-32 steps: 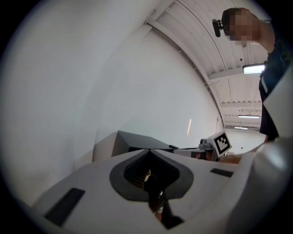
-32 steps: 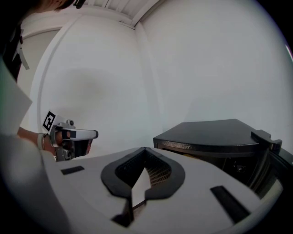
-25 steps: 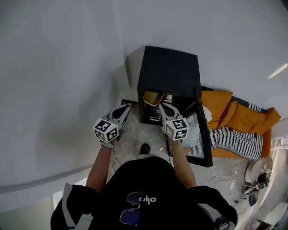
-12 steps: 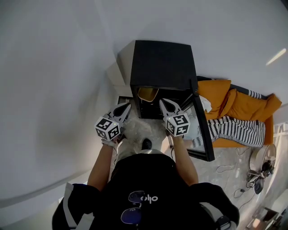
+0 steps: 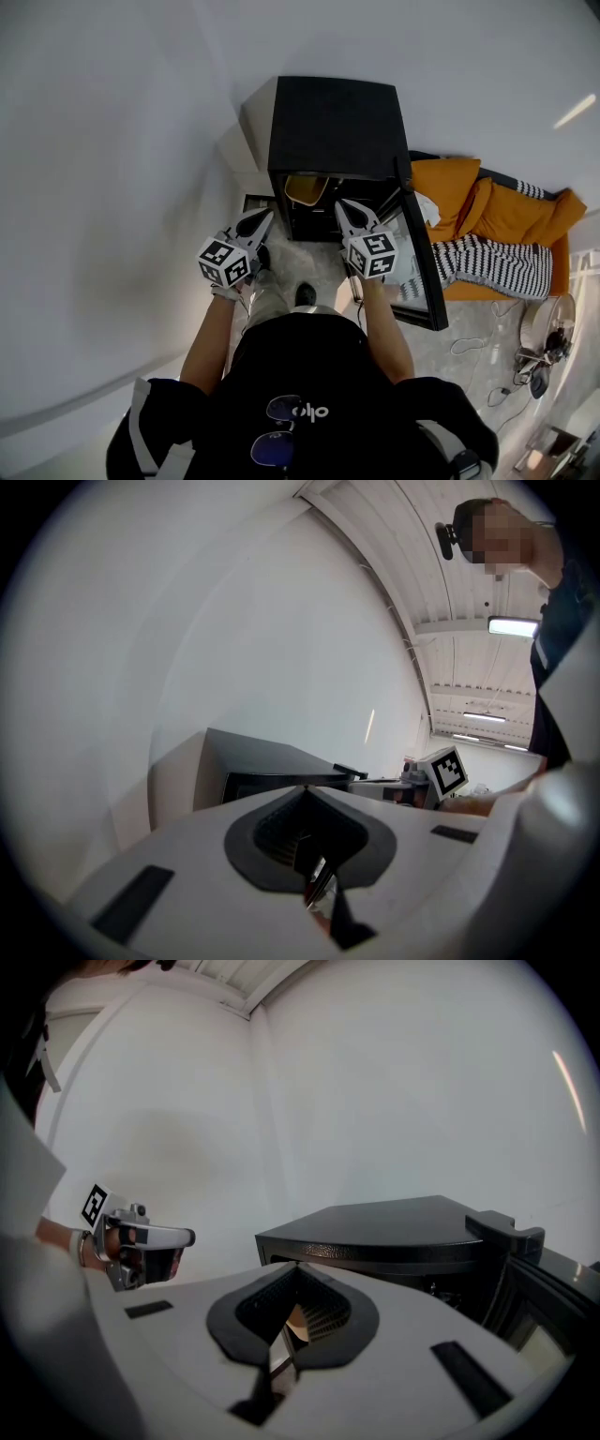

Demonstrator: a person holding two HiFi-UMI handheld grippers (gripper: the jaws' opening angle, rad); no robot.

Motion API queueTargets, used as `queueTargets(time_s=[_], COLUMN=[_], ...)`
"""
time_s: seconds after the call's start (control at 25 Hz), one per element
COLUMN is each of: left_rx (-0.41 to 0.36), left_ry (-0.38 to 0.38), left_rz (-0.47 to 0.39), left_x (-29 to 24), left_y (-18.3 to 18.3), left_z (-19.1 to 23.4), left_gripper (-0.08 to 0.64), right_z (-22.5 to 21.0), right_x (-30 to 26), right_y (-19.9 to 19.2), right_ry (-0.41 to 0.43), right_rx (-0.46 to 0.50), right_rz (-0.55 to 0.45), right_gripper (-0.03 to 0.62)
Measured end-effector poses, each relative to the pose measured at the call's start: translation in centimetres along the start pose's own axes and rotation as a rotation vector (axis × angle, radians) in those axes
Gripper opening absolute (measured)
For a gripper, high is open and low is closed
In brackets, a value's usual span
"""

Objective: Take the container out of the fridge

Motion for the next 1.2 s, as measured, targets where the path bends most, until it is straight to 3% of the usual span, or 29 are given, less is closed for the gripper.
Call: queueTargets(time_s=[0.52,1.2], left_rx=[-0.002,0.04], left_ry=[-0.016,-0.049], left_rz=[0.023,0.13], left_x=[-0.8,-1.3], left_y=[-0.6,-6.8], left_z=[0.1,0.5], left_gripper=[0.003,0.003], right_z=[-0.5,-1.1], right_x=[-0.7,-3.3], right_y=[-1.4,-10.0], right_ry=[-0.005,0.014], right_rx=[-0.009,-0.073], right_rz=[0.016,0.127], right_gripper=[0.008,0.008])
Point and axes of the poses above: the fingertips, and each gripper's own axes: x backward along the fingers, z to its left, y out of its top, the point moved 8 cm from there along x, backward along the fingers, and after that the axes turned 9 degrees about y, right-handed, at the moved point
